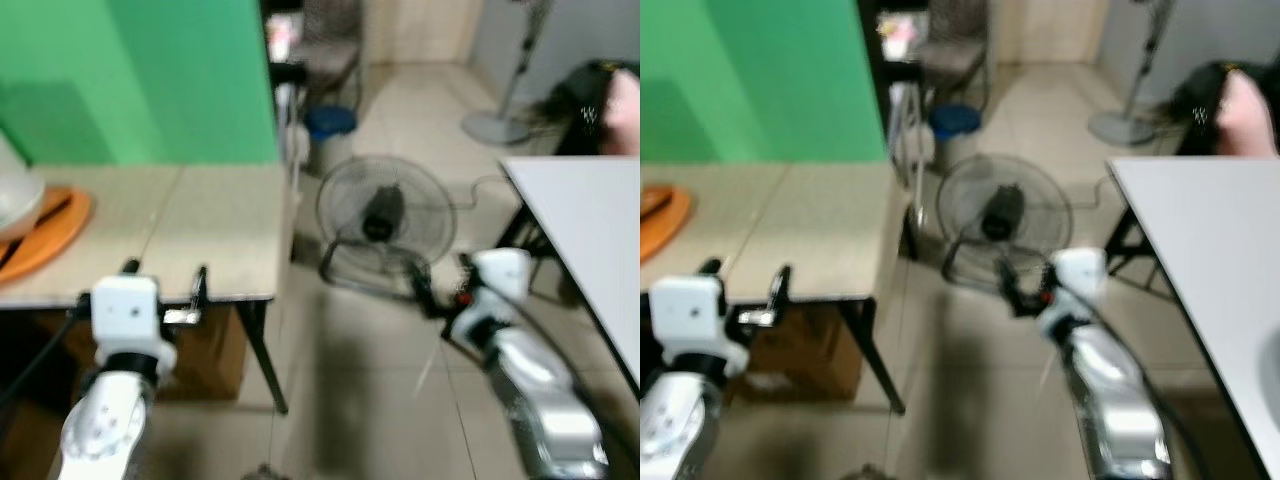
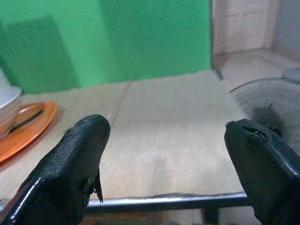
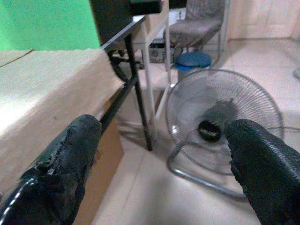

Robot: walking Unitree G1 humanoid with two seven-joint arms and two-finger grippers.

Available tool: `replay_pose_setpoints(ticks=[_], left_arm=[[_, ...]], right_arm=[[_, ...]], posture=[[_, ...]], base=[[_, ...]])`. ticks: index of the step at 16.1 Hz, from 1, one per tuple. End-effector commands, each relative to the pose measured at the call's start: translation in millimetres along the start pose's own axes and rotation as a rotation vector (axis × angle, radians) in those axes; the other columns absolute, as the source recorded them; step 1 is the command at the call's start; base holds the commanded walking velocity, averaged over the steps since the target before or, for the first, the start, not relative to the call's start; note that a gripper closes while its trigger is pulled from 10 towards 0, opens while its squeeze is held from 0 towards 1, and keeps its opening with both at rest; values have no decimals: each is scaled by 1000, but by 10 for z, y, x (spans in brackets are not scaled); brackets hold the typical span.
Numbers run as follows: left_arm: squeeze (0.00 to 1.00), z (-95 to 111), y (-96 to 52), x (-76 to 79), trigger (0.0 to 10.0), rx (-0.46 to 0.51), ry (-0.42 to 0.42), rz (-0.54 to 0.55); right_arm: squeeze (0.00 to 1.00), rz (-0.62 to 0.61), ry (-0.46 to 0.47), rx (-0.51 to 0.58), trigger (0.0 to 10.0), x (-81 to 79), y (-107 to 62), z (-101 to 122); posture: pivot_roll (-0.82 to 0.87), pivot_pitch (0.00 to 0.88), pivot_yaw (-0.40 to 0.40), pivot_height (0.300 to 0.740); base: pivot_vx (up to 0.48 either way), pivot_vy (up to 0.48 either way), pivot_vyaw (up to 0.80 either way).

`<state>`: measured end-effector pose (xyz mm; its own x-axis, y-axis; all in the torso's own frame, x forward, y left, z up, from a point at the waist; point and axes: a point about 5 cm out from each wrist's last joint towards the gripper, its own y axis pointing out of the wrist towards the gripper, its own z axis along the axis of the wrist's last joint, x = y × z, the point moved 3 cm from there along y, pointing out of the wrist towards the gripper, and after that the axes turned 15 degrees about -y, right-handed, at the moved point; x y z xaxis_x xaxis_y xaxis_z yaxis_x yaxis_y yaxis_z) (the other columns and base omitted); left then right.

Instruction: Setting the table

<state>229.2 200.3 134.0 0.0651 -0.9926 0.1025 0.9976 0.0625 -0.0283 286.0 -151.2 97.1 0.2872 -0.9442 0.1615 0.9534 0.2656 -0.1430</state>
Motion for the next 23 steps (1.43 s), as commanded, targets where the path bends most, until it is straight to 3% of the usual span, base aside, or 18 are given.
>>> replay_pose_setpoints(ticks=[1,2,7,23], left_arm=[[129,3,5,6,10000,-9,11,-3],[90,11,13,5,10000,-8,11,-5],[90,18,39,1,10000,-12,17,-11],[98,-18,47,13,10000,-34,0,-1]], right_arm=[[0,-40,-16,-30,10000,97,-34,-32],[0,-52,-9,-38,10000,105,-35,-39],[0,-91,52,-64,10000,128,-36,-72],[0,-74,42,-65,10000,122,-16,3]], posture=[[-58,31,53,740],[-57,30,53,740],[-61,27,63,740],[-70,50,55,740]], base=[[0,0,0],[0,0,0],[0,320,0],[0,351,0]])
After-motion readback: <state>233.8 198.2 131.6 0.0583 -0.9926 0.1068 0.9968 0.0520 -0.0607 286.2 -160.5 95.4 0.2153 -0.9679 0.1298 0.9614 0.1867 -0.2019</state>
